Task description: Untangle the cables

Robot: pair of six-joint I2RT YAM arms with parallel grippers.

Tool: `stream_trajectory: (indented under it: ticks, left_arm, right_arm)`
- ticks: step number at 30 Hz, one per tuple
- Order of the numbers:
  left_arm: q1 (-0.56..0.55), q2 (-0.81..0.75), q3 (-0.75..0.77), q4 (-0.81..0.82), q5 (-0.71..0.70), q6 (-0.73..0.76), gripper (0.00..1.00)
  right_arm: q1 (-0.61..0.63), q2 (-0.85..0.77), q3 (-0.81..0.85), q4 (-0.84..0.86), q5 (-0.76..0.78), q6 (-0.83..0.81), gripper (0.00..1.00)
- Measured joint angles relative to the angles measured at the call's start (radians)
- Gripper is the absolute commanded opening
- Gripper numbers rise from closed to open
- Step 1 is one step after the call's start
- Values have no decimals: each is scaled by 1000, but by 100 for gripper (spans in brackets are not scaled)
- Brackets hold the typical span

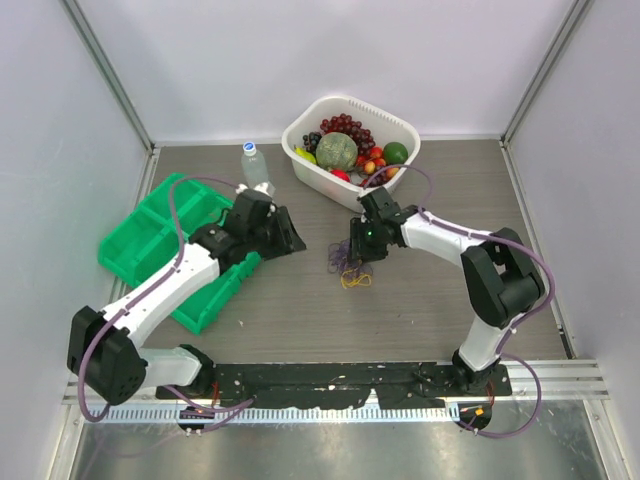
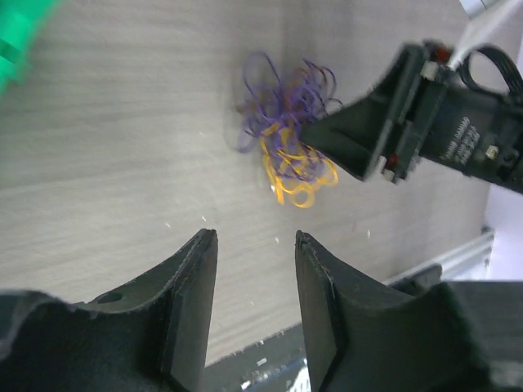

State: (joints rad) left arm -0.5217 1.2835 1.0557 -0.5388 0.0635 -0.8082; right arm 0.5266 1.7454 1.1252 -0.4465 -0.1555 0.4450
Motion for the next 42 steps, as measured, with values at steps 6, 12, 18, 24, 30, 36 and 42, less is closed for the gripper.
stream_trajectory:
  ticks: [6,12,18,24,30,36,42]
  left_arm:
    - [-113,-32,-149,100,37,-93,46]
    - [-208,3,-196,172,74,-137,50]
    - [-290,71,-226,237,100,-154,29]
    - [-322,151,-227,232,95,-119,22]
    - [-326,245,-133,140,84,33,30]
    - [-331,258,-83,117,84,122,38]
    - [-334,291,-36,100,84,170,31]
  right_arm:
    - [90,-56,-130,78,-84,26,26]
    - [98,-254,-339,157,-179,182,9]
    - [52,-272,-385,258,-224,325,4]
    - [11,-249,-428,315,-274,389,4]
    - [-10,-245,-435,326,-293,396,3]
    - [-12,-245,-435,327,-300,396,3]
    - [-12,-245,-435,327,-301,396,2]
